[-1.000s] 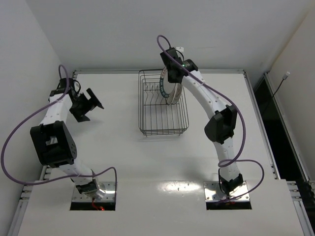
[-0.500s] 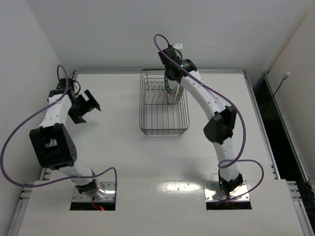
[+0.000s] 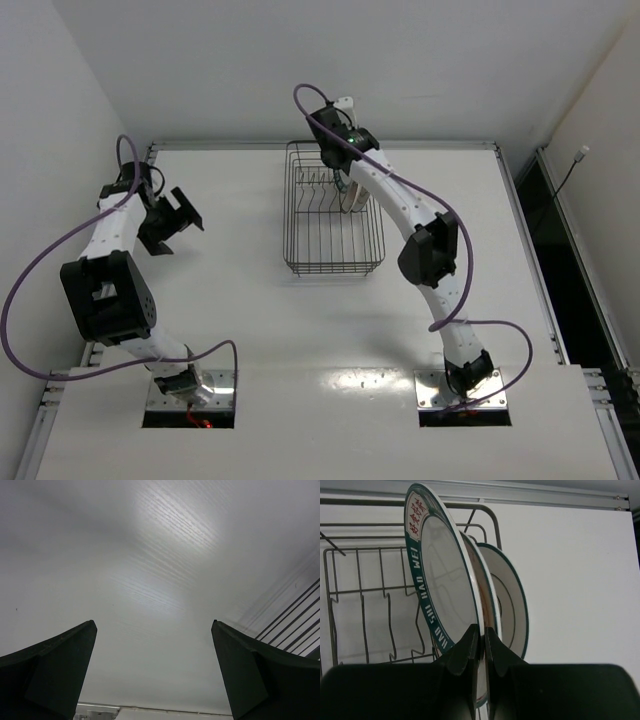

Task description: Load the plates into the dish rack

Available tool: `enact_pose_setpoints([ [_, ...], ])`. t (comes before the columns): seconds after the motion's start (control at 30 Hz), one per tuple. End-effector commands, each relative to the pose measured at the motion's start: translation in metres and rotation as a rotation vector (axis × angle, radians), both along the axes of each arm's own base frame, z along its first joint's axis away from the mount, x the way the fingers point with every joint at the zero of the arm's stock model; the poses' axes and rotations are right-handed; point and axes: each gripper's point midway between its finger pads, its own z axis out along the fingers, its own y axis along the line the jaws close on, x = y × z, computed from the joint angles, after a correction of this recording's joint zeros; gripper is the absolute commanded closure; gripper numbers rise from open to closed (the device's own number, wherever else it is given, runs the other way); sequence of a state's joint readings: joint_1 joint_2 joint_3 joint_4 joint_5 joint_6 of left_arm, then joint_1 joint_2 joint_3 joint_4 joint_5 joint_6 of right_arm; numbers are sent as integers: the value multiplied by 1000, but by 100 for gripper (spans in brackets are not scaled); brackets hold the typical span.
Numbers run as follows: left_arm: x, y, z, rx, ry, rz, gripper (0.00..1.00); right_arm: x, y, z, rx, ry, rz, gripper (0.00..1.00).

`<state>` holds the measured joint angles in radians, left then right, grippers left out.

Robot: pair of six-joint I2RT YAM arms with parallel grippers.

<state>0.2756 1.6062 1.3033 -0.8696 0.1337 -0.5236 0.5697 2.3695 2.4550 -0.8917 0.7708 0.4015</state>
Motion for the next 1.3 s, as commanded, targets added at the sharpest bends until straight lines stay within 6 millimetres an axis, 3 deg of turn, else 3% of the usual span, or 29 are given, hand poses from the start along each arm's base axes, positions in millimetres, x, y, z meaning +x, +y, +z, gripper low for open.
enact_pose_setpoints([
  [0.0, -9, -2, 4, 19, 1, -1, 1, 1, 7, 16, -35, -57, -14, 100],
  [0.17, -10, -4, 1, 6, 7, -6, 1, -13, 31, -8, 15, 16, 38, 100],
  [0.27, -9, -8, 0, -11, 0, -14, 1, -28, 39, -40, 80, 114, 50, 100],
  [0.37, -3, -10, 2, -22, -29, -22, 1, -44, 46, -51, 177, 188, 67, 92],
  [0.4, -6, -12, -1, -35, -20, -26, 1, -46, 51, -50, 209, 192, 78, 85],
  [0.43, -6, -12, -3, -35, -21, -26, 1, -46, 54, -37, 237, 172, 92, 82],
  [0.47, -3, -13, -2, -39, -35, -30, 1, -48, 53, -36, 236, 175, 92, 78],
  [0.57, 0, -12, -4, -36, -47, -30, 1, -58, 57, -9, 281, 168, 149, 52],
  [0.6, 0, -14, -4, -44, -49, -34, 1, -63, 52, -4, 291, 185, 153, 38],
  [0.63, 2, -13, -3, -42, -58, -34, 1, -68, 53, 6, 305, 186, 176, 33],
  [0.7, 5, -14, -5, -45, -61, -46, 1, -86, 58, 42, 369, 176, 312, 22],
  [0.77, 9, -13, -2, -40, -79, -47, 1, -107, 69, 53, 391, 202, 476, 14],
  [0.8, 12, -12, -2, -40, -79, -47, 1, -122, 62, 68, 395, 189, 514, 8],
  [0.87, 11, -12, -5, -39, -70, -55, 1, -141, 49, 71, 377, 220, 513, 7],
  [0.9, 14, -11, -7, -40, -66, -55, 1, -152, 35, 87, 383, 204, 506, 7],
  [1.1, 29, -8, -6, -46, -77, -59, 1, -185, -11, 102, 360, 145, 433, 5],
  [1.13, 34, -7, 0, -40, -96, -59, 1, -194, -24, 100, 361, 139, 398, 5],
  [1.2, 34, -7, -6, -47, -71, -58, 1, -198, -39, 100, 352, 107, 356, 3],
  [1.23, 37, -6, -3, -44, -81, -59, 1, -204, -45, 91, 343, 121, 334, 3],
  [1.27, 37, -6, -7, -47, -71, -58, 1, -209, -58, 100, 344, 83, 303, 3],
])
